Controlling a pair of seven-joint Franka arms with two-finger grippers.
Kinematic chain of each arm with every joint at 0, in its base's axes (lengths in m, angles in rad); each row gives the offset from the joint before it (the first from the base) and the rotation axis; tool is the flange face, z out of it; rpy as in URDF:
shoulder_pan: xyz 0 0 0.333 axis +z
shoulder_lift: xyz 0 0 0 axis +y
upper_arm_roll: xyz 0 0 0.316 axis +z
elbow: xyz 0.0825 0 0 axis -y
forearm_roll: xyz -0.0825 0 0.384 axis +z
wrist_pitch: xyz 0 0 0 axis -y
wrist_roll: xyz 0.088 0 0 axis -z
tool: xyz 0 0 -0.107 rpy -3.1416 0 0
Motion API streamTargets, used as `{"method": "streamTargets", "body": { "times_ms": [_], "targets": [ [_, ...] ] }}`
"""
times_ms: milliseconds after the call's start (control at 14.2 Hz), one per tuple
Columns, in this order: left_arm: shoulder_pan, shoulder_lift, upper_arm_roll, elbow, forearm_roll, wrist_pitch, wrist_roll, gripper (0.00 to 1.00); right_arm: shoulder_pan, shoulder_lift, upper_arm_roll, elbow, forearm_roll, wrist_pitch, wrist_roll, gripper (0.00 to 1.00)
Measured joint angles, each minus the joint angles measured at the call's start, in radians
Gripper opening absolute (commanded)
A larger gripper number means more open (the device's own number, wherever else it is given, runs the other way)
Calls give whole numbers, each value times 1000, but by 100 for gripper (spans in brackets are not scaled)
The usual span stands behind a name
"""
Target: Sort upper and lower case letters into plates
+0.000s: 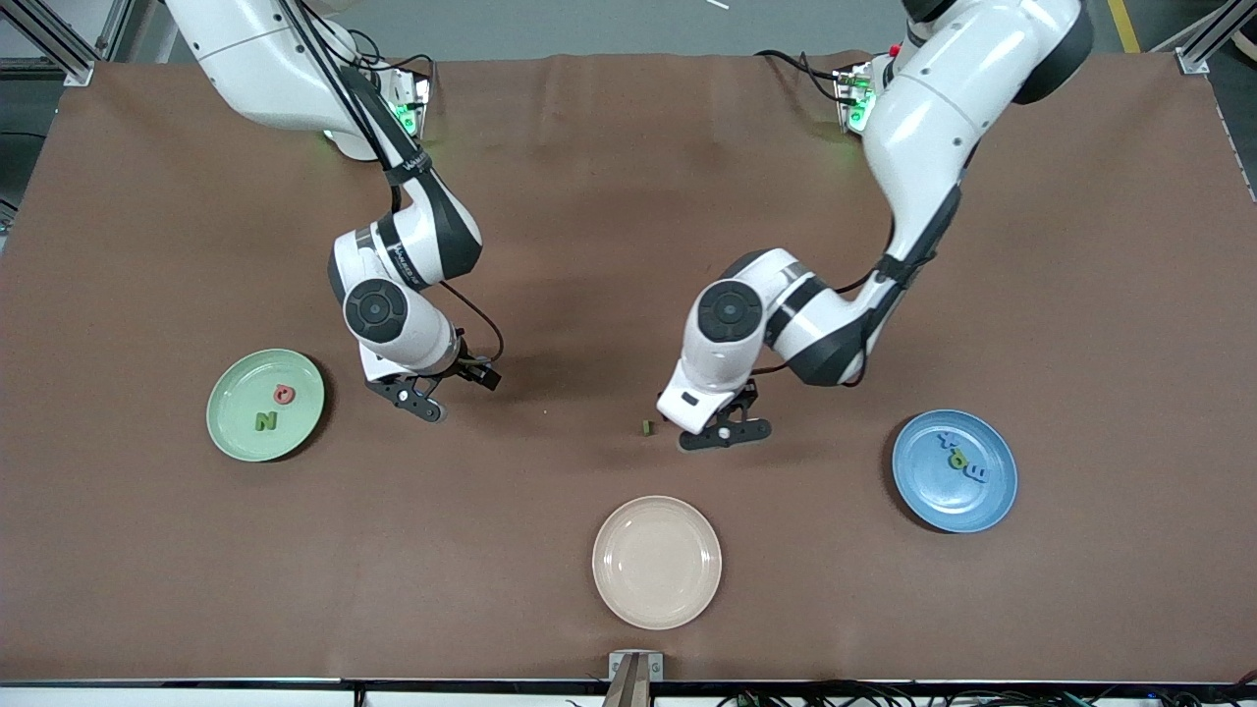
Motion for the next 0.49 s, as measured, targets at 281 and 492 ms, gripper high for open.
{"method": "streamTargets", "body": {
  "times_ms": [281, 492],
  "targets": [
    [-87, 72, 49, 69, 0, 70, -45, 60, 24, 40, 0, -6, 1, 59, 69, 94],
    [-93, 88, 49, 77, 0, 102, -56, 60, 62, 64, 0, -6, 1, 84, 123, 89]
  ]
}}
